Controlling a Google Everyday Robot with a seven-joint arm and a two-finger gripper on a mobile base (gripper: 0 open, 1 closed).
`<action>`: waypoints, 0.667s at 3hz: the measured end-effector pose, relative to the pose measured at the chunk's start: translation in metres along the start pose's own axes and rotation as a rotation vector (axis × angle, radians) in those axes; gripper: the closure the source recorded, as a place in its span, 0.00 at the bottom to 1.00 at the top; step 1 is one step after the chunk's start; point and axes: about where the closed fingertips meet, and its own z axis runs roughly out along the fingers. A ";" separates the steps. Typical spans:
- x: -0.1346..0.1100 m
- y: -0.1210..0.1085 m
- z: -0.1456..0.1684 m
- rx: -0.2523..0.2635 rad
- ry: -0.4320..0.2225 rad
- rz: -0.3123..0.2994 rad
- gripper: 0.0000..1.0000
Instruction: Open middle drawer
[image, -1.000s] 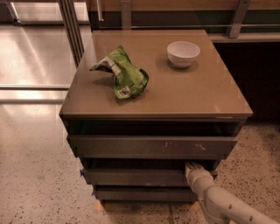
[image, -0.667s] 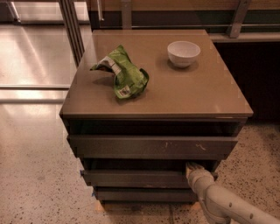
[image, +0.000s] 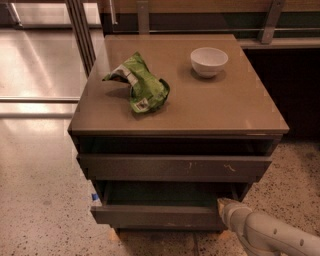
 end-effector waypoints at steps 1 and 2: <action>0.030 0.004 -0.027 -0.079 0.111 0.036 1.00; 0.057 0.011 -0.046 -0.154 0.187 0.088 1.00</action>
Offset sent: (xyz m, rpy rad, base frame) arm -0.1174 0.0050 -0.0163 0.2525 0.3091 0.0685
